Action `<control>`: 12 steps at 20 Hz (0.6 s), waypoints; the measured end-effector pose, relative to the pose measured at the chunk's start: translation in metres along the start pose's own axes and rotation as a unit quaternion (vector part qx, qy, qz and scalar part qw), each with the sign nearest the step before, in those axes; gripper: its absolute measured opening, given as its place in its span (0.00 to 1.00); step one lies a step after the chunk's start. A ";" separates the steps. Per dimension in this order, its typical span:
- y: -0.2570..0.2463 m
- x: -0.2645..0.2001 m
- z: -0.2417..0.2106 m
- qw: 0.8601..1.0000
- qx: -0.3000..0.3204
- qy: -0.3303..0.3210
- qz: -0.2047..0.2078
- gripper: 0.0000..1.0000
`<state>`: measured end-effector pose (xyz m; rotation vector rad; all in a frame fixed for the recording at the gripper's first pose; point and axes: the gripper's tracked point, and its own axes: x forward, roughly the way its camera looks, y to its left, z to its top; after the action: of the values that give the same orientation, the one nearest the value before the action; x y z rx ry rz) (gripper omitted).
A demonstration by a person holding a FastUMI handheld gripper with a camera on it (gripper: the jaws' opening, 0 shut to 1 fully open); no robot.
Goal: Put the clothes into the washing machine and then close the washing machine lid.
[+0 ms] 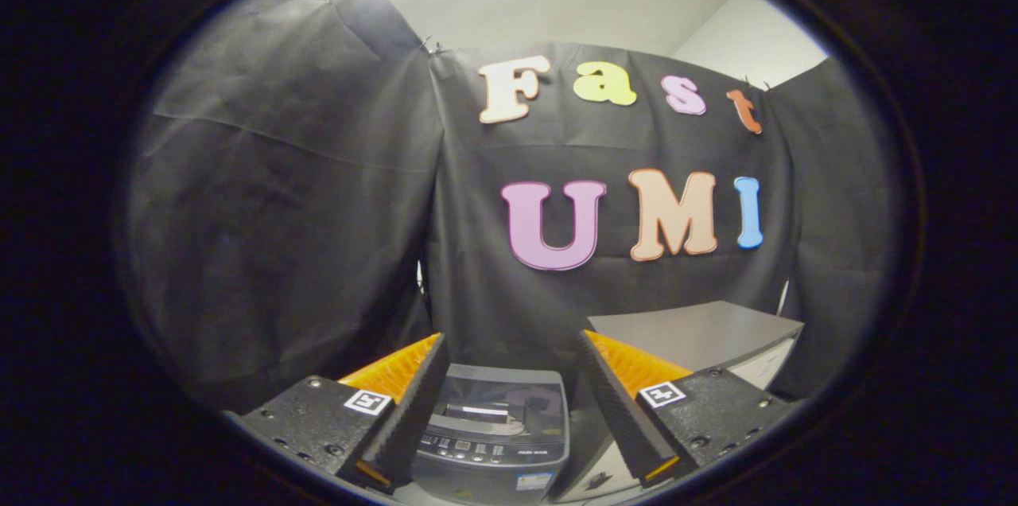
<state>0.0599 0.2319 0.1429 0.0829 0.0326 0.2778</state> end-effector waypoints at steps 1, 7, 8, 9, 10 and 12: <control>-0.007 -0.010 0.006 1.000 0.002 -0.005 -0.003 0.97; -0.046 -0.065 0.018 1.000 0.011 -0.021 -0.015 0.97; -0.053 -0.070 0.015 1.000 0.009 -0.020 -0.021 0.97; -0.060 -0.072 0.011 0.999 0.004 -0.020 -0.027 0.97; -0.064 -0.075 0.008 0.999 0.003 -0.023 -0.033 0.97; -0.070 -0.084 0.002 0.998 0.013 -0.028 -0.047 0.97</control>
<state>-0.0023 0.1418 0.1404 0.1136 -0.0148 0.1819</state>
